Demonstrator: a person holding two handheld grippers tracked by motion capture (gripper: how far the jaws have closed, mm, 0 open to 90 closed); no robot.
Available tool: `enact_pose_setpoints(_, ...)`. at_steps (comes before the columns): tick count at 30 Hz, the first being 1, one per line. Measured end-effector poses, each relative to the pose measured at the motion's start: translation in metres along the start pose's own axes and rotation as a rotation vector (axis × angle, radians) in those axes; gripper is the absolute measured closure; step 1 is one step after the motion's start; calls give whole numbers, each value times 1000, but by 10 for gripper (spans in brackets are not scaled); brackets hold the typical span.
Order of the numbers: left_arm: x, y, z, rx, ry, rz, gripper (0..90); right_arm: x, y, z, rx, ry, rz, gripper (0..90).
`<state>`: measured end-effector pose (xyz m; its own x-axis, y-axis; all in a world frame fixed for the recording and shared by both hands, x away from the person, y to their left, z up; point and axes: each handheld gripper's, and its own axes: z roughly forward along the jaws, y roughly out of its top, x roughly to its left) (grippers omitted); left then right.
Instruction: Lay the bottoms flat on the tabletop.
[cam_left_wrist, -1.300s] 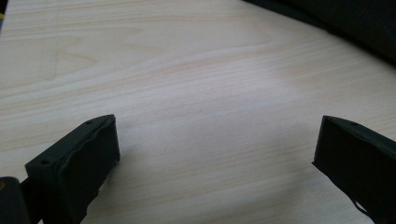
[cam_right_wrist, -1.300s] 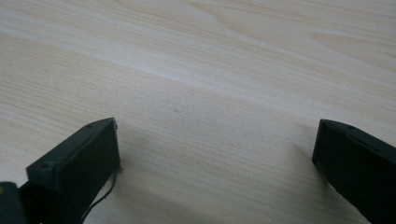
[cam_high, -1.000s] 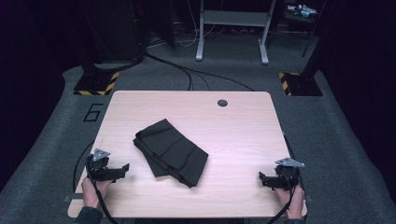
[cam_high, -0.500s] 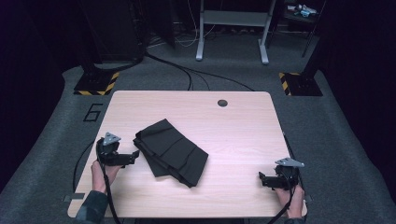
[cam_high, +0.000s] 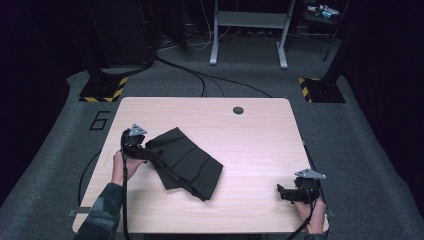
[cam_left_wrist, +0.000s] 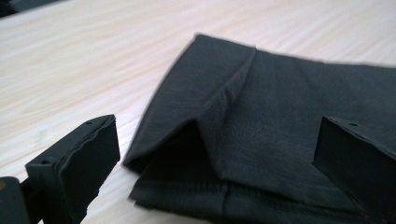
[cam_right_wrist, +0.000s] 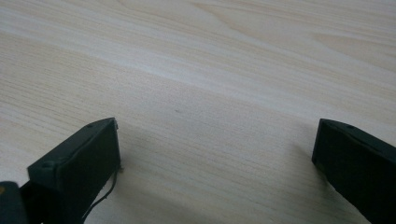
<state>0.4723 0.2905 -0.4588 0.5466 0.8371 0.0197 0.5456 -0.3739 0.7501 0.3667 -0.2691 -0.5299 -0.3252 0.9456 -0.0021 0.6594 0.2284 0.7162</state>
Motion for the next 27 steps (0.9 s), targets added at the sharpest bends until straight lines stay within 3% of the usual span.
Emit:
enact_pose_setpoints(1, 1, -2, 9, 39, -5, 17, 0, 0, 0, 0, 0, -3, 2, 3)
enact_pose_setpoints(3, 3, -5, 17, 53, -16, 10, 6, 0, 0, 0, 0, -3, 2, 3)
enact_pose_setpoints(8, 2, -10, 22, 55, -44, -12, 102, 0, 0, 0, 0, -3, 3, 3)
enact_pose_setpoints(11, -4, -16, 21, 68, -34, 19, 144, 0, 0, 0, 0, -4, 2, 3)
enact_pose_setpoints(16, -8, -20, 21, 50, -28, -16, 142, 0, 0, 0, 0, -4, 3, 3)
enact_pose_setpoints(18, -9, -21, 21, 61, -21, 5, 142, 0, 0, 0, 1, -4, 2, 3)
enact_pose_setpoints(25, -13, -24, 14, 23, -12, -18, 134, 0, 0, 0, 1, -6, 3, 3)
enact_pose_setpoints(27, -12, -23, 12, 29, -19, -8, 135, 0, 0, 0, 0, -6, 9, 4)
